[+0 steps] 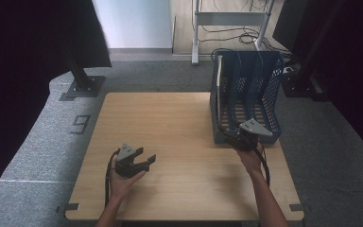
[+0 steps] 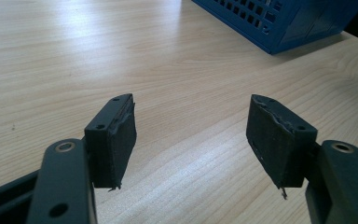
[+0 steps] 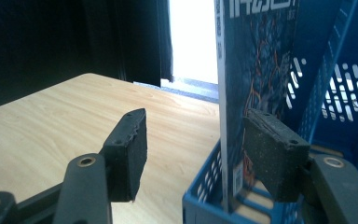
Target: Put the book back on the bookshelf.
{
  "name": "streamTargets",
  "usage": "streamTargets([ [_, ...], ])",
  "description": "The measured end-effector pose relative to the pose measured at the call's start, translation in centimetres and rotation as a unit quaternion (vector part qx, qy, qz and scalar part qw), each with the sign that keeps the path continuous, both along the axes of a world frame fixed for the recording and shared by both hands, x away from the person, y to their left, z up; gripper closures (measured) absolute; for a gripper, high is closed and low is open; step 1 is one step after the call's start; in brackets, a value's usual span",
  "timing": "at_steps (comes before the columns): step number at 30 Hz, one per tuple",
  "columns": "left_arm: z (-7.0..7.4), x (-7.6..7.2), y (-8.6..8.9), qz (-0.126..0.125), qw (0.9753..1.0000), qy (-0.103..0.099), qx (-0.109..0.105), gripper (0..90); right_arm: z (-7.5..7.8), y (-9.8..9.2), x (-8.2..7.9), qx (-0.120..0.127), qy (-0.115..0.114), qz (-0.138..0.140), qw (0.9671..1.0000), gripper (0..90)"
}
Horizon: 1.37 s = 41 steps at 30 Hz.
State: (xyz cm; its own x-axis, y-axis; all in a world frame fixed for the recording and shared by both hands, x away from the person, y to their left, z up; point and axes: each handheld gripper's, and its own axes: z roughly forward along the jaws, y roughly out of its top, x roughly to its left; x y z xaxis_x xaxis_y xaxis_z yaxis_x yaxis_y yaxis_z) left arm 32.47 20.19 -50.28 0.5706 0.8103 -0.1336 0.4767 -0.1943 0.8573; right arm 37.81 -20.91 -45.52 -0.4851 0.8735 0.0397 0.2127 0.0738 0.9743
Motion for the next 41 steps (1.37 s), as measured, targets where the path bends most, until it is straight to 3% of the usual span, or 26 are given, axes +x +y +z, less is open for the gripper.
streamTargets([
  [6, 0.0, -0.1, -0.1, -0.001, 1.0, -0.001, 0.002, 33.3, -1.0, -0.8, -1.8, 0.005, 0.001, 0.001, 1.0, 39.6],
  [17, 0.1, -0.1, 0.4, 0.006, 1.0, 0.001, -0.003, 33.3, -4.4, -2.1, -5.0, -0.005, 0.027, 0.013, 0.9995, 39.6],
  [30, -0.1, 0.1, 0.5, 0.006, 1.0, 0.001, -0.001, 33.3, -7.6, -2.9, -5.9, -0.031, 0.074, 0.007, 0.9967, 39.4],
  [41, -0.1, 0.2, 0.5, 0.007, 1.0, 0.002, 0.0, 33.2, -7.7, -2.9, -5.9, -0.038, 0.074, 0.006, 0.9965, 38.7],
])
